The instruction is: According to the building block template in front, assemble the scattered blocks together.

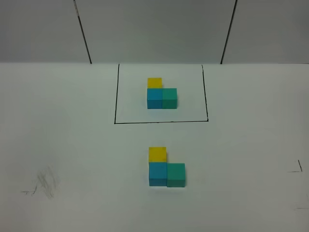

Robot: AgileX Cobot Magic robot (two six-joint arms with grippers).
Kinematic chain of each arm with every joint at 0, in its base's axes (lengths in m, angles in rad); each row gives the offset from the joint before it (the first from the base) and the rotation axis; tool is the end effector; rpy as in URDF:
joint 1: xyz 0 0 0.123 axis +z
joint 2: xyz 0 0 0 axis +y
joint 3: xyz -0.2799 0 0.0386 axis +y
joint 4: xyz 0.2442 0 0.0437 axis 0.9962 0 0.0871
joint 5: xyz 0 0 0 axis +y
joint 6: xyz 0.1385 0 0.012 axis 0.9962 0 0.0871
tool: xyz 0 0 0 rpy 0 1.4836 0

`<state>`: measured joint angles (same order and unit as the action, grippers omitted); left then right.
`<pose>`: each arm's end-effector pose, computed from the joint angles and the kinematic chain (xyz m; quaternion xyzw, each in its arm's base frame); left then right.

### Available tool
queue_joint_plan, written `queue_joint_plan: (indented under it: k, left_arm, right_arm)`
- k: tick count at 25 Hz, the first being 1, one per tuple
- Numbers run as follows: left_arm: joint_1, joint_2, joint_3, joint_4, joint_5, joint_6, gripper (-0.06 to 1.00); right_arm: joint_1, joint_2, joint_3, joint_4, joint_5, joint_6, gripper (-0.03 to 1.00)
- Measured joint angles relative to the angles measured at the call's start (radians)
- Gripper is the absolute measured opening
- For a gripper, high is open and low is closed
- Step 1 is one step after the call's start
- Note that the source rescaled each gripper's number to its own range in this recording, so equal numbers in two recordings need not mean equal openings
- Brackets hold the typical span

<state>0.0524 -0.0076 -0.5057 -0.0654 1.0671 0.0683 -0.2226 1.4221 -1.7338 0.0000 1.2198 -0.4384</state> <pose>0.0354 -0.0061 0.2550 0.0083 0.8509 -0.0010 0.5252 0.3028 -0.0685 0.4202 -0.1002 0.9251 -0.1188 0.3464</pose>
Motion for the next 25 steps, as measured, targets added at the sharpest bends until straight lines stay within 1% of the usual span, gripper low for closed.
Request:
queue_joint_plan:
  k: [3, 5, 8, 10, 12, 14, 16, 18, 21, 23, 25]
  left_arm:
    - [0.0, 0.0, 0.0, 0.0, 0.0, 0.0, 0.77]
    - [0.0, 0.0, 0.0, 0.0, 0.0, 0.0, 0.77]
    - [0.0, 0.0, 0.0, 0.0, 0.0, 0.0, 0.77]
    - [0.0, 0.0, 0.0, 0.0, 0.0, 0.0, 0.77]
    - [0.0, 0.0, 0.0, 0.0, 0.0, 0.0, 0.77]
    - [0.0, 0.0, 0.0, 0.0, 0.0, 0.0, 0.77]
    - [0.0, 0.0, 0.0, 0.0, 0.0, 0.0, 0.77]
    - [0.0, 0.0, 0.0, 0.0, 0.0, 0.0, 0.77]
    - [0.0, 0.0, 0.0, 0.0, 0.0, 0.0, 0.77]
    - [0.0, 0.0, 0.0, 0.0, 0.0, 0.0, 0.77]
    - [0.0, 0.0, 0.0, 0.0, 0.0, 0.0, 0.77]
  right_arm:
    - [0.0, -0.126, 0.062, 0.045, 0.0, -0.003, 0.84]
    - [0.0, -0.208, 0.102, 0.098, 0.0, -0.015, 0.77]
    - [0.0, -0.35, 0.2, 0.173, -0.005, -0.053, 0.71]
    - [0.0, -0.462, 0.285, 0.224, -0.046, -0.095, 0.69]
    - [0.018, -0.569, 0.389, 0.257, -0.128, -0.129, 0.68]
    - [0.078, -0.688, 0.514, 0.266, -0.224, -0.143, 0.68]
    - [0.145, -0.787, 0.622, 0.251, -0.319, -0.145, 0.68]
    - [0.196, -0.874, 0.724, 0.222, -0.371, -0.132, 0.68]
    - [0.246, -0.96, 0.843, 0.199, -0.39, -0.066, 0.68]
    - [0.27, -1.008, 0.911, 0.199, -0.382, -0.023, 0.68]
    - [0.288, -1.065, 0.981, 0.207, -0.366, -0.005, 0.68]
